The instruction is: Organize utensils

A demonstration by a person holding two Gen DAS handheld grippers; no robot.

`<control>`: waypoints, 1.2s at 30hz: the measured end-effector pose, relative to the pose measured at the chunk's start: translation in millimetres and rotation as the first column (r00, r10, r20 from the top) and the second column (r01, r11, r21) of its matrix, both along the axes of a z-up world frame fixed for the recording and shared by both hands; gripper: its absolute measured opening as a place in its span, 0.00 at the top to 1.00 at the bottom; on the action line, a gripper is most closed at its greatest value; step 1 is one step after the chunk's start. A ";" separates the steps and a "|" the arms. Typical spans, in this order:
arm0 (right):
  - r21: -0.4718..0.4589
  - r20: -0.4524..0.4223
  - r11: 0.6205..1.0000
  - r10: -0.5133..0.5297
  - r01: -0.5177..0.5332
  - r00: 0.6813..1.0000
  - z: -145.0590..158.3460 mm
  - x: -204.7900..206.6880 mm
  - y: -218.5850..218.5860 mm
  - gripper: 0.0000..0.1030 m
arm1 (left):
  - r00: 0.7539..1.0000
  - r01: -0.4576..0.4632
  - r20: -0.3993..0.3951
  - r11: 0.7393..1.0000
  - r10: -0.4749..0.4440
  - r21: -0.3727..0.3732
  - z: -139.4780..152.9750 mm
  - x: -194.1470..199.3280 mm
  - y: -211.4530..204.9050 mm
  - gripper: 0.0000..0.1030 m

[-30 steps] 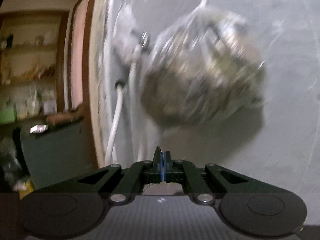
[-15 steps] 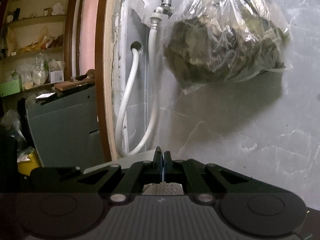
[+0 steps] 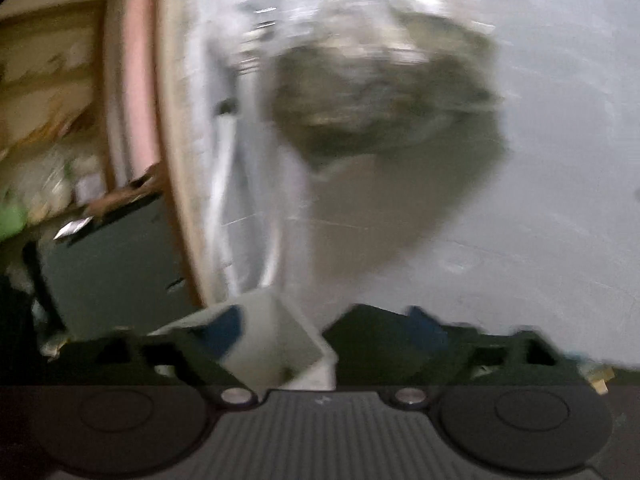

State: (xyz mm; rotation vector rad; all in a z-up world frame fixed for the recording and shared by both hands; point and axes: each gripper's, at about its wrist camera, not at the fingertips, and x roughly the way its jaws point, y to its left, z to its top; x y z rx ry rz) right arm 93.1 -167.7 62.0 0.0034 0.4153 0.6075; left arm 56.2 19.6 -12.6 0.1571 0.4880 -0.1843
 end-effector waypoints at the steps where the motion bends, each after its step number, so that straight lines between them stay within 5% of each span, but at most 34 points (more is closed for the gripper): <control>1: 0.037 -0.033 0.998 -0.047 0.048 0.998 -4.2 4.2 -14.4 0.00 | 1.000 0.000 0.000 1.000 0.000 0.000 0.1 0.0 0.0 0.25; 5: 0.171 -0.311 0.954 -0.186 0.247 0.932 -34.5 33.6 -65.3 0.00 | 1.000 0.001 -0.003 1.000 -0.001 0.000 0.3 0.2 -0.1 0.24; 10: 0.277 -0.666 0.784 -0.260 0.555 0.699 -86.8 58.7 -118.1 0.00 | 1.000 0.005 -0.008 1.000 -0.005 0.001 0.3 1.4 0.8 0.24; 12: 0.298 -0.735 0.727 -0.239 0.618 0.635 -103.7 60.8 -128.1 0.00 | 1.000 0.006 -0.008 1.000 -0.006 0.001 0.2 1.6 1.4 0.24; 20: 0.339 -0.845 0.556 -0.175 0.759 0.506 -143.1 71.2 -137.3 0.05 | 1.000 0.011 -0.014 1.000 -0.011 0.005 0.5 2.2 0.7 0.24; 29: 0.407 -0.858 0.379 -0.152 0.831 0.490 -165.5 84.4 -136.5 0.08 | 1.000 0.017 -0.021 1.000 -0.017 0.017 1.9 2.9 1.0 0.24; 36: 0.453 -0.837 0.308 -0.176 0.837 0.518 -173.8 95.7 -141.0 0.06 | 1.000 0.016 -0.020 1.000 -0.016 0.017 2.1 3.3 1.4 0.24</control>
